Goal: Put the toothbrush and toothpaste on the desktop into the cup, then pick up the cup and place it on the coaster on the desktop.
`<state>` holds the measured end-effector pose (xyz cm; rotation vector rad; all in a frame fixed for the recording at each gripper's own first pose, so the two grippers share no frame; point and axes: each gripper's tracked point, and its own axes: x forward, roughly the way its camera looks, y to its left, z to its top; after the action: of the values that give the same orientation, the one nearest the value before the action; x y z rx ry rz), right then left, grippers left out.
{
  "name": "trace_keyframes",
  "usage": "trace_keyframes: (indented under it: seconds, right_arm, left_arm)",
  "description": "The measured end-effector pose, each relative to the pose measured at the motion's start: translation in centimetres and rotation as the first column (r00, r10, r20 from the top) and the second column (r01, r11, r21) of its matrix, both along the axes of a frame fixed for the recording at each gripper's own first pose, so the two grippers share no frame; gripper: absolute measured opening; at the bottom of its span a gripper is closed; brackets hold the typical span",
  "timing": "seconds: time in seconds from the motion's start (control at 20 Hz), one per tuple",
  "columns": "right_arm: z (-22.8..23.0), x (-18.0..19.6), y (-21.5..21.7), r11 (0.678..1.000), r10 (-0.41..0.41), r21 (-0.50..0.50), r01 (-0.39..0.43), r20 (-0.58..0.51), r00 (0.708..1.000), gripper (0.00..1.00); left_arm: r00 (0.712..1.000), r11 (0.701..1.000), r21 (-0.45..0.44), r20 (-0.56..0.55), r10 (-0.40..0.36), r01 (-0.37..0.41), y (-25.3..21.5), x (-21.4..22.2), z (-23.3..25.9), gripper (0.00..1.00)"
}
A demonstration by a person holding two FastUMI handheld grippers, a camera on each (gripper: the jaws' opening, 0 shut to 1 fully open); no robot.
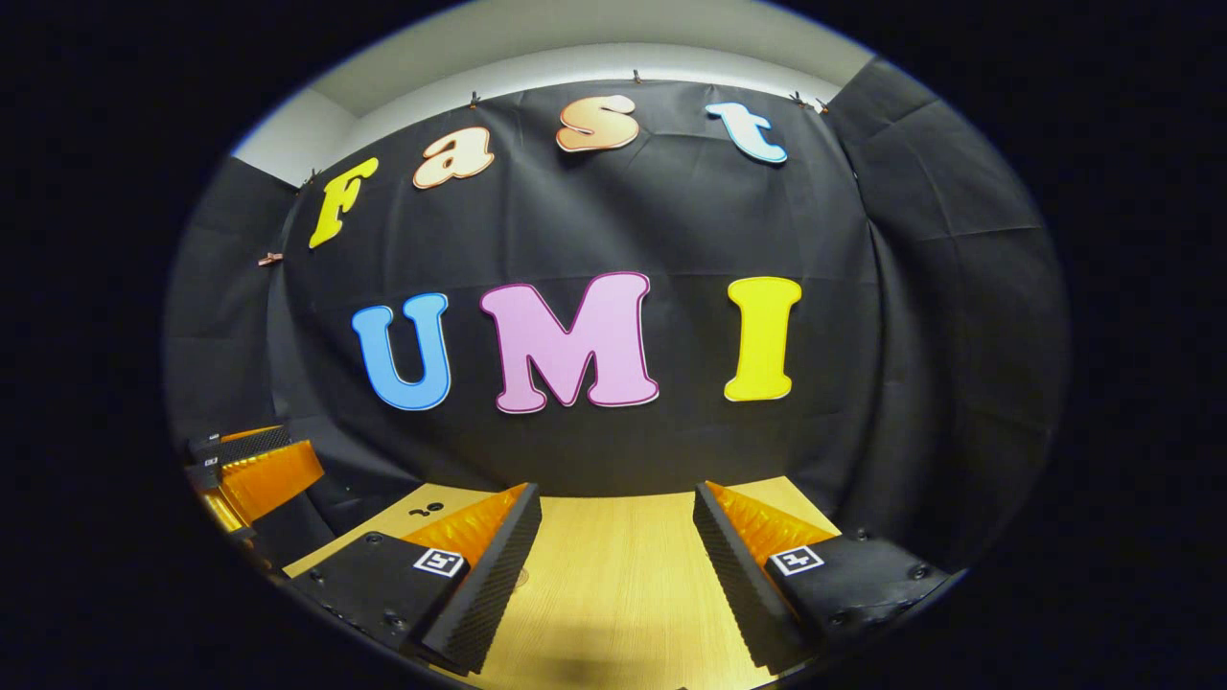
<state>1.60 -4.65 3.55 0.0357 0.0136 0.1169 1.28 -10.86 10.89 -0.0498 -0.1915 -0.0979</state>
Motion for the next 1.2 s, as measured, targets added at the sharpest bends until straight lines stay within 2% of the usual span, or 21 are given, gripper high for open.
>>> trace_keyframes:
  seconds: [0.5, 1.2]
  right_arm:
    - [-1.1, 2.4, 1.4, 1.0, 0.022, 0.009, -0.022, -0.044, 0.999, 0.99]
    - [-1.8, 2.6, 2.8, 0.999, 0.032, -0.015, -0.033, -0.075, 0.997, 0.99]
  left_arm:
    - [0.997, 0.998, -0.018, -0.021, 0.068, -0.068, 4.3, 2.4, -0.6, 0.99]
    - [0.995, 0.996, -0.039, -0.069, 0.077, -0.079, 6.6, 2.9, -3.0, 0.99]
